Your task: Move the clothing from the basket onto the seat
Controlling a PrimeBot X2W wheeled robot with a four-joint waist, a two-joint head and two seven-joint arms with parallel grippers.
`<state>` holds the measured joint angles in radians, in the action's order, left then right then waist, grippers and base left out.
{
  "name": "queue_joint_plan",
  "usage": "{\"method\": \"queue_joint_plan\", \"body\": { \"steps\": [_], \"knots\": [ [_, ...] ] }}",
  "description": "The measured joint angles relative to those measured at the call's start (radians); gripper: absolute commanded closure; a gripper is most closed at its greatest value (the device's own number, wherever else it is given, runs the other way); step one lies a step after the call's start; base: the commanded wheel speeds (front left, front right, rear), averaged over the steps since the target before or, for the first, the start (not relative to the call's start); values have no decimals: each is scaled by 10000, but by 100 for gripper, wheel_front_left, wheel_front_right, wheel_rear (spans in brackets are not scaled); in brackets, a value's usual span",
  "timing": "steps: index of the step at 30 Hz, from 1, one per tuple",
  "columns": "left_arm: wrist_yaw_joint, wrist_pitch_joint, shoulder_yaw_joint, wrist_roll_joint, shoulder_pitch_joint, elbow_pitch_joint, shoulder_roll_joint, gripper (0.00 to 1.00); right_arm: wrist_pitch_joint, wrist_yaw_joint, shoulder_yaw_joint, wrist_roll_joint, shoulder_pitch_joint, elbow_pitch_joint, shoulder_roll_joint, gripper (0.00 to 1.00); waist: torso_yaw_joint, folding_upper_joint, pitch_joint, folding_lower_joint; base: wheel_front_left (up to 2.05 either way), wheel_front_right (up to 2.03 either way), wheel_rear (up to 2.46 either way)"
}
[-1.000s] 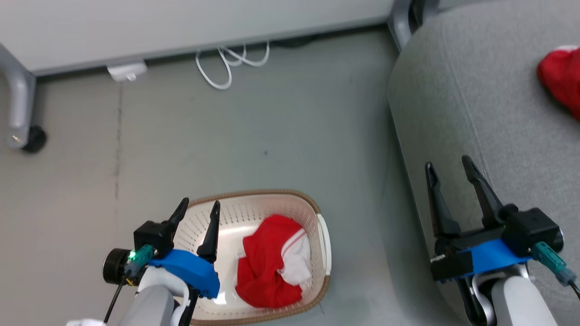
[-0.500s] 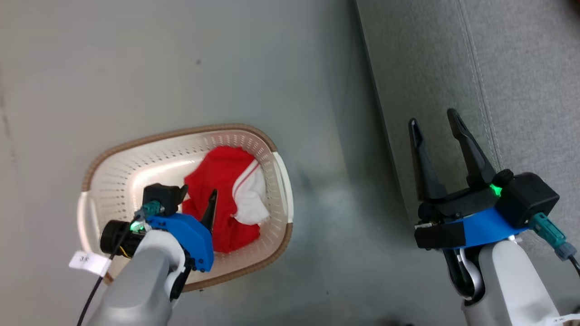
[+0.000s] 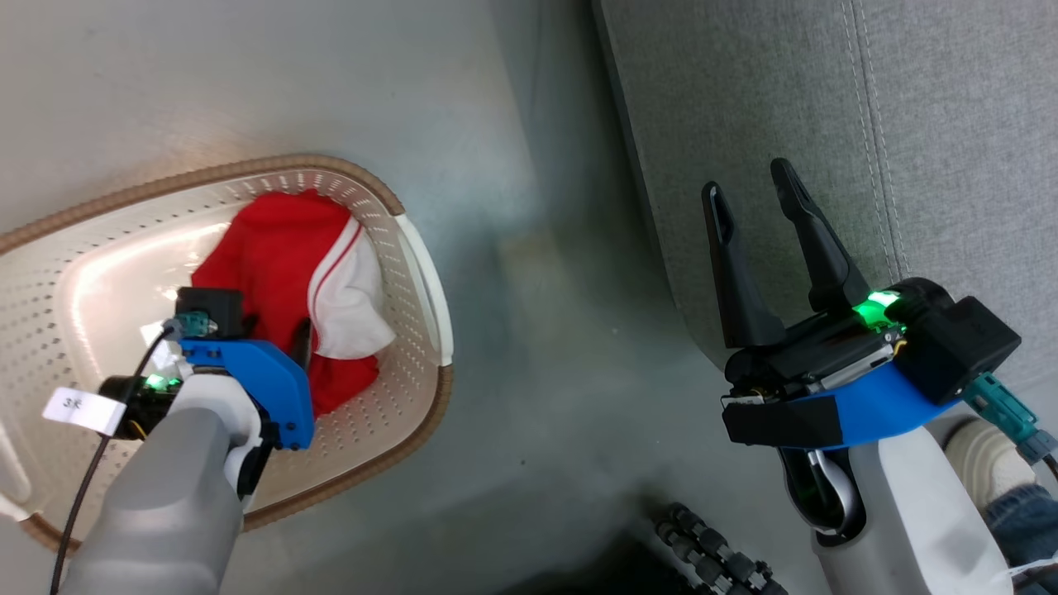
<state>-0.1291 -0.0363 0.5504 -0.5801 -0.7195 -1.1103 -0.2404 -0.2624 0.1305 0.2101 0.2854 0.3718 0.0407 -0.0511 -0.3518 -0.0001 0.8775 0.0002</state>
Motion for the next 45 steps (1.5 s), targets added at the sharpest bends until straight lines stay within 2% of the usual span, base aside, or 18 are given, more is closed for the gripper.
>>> {"method": "queue_joint_plan", "body": {
  "steps": [8, 9, 10, 22, 29, 36, 45],
  "knots": [
    [568, 311, 92, 98, -481, -681, -98, 0, 0, 0, 144, 251, 148, -196, 0, 0, -383, 0, 610, 0, 0, 0, 0],
    [606, 318, 125, 130, -515, -736, -94, 6, 0, 0, 150, 255, 152, -201, 0, 0, -402, 0, 638, 0, 0, 0, 0],
    [669, 311, 169, 190, -553, -769, -92, 100, 0, 0, 150, 261, 155, -207, 0, 0, -412, 0, 660, 0, 0, 0, 0],
    [500, 242, 311, 113, -779, -1072, 46, 100, 0, 0, 140, 337, 206, -123, 0, 0, -273, 0, 572, -1, 0, 0, 0],
    [318, -19, 351, -73, -761, -1160, 430, 100, 0, 0, 117, 50, 276, 25, 2, 0, 44, 0, 197, -1, 0, 0, 0],
    [125, -518, 616, -111, -357, -1175, 966, 100, -2, 0, 12, -439, 263, 376, 8, 0, 572, 1, -889, -2, 0, 0, 0],
    [10, -976, 1498, -445, 667, -510, 1574, 100, 0, 0, -140, -917, -474, 1095, 17, 0, 1418, 1, -3076, -4, 0, 0, 0]
  ]
}}
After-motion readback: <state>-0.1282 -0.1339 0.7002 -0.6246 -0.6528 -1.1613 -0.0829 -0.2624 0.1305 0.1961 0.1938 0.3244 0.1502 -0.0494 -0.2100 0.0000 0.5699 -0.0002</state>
